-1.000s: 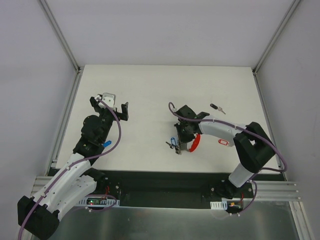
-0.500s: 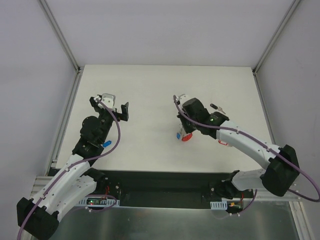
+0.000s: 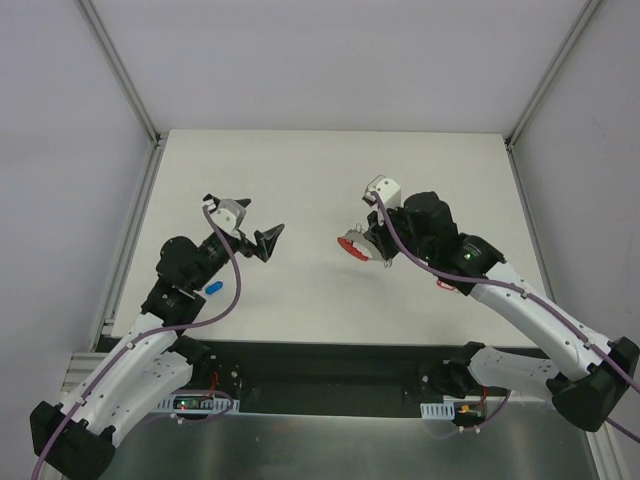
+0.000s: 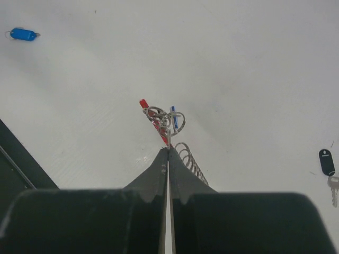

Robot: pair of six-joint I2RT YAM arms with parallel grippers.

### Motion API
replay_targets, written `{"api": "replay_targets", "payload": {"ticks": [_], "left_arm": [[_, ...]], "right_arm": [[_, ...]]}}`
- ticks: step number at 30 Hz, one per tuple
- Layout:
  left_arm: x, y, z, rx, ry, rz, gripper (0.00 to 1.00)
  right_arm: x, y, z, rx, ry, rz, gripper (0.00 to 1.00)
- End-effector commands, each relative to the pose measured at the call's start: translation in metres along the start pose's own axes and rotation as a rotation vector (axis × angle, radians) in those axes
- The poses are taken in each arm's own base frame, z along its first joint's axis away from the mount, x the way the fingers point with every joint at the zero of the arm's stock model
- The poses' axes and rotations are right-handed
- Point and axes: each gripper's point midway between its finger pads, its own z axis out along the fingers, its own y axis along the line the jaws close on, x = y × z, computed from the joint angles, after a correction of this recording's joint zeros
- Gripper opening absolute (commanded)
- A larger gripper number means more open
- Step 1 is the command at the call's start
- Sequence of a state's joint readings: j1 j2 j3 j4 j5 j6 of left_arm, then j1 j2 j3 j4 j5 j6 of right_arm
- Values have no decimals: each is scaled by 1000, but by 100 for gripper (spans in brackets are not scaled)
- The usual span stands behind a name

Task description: Put the keys on the keyring

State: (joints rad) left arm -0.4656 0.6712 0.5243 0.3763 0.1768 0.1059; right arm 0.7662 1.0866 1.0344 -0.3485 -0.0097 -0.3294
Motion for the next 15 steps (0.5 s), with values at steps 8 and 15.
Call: {"api": "replay_targets", "payload": {"ticks": [8, 15], "left_arm": [[-48, -64, 5, 371, -49, -135, 95], [-48, -82, 11, 493, -3, -169, 94]], "right_arm": [[-22, -3, -30, -75, 78, -213, 2], [-44, 13, -42, -146, -109, -207, 1]]}}
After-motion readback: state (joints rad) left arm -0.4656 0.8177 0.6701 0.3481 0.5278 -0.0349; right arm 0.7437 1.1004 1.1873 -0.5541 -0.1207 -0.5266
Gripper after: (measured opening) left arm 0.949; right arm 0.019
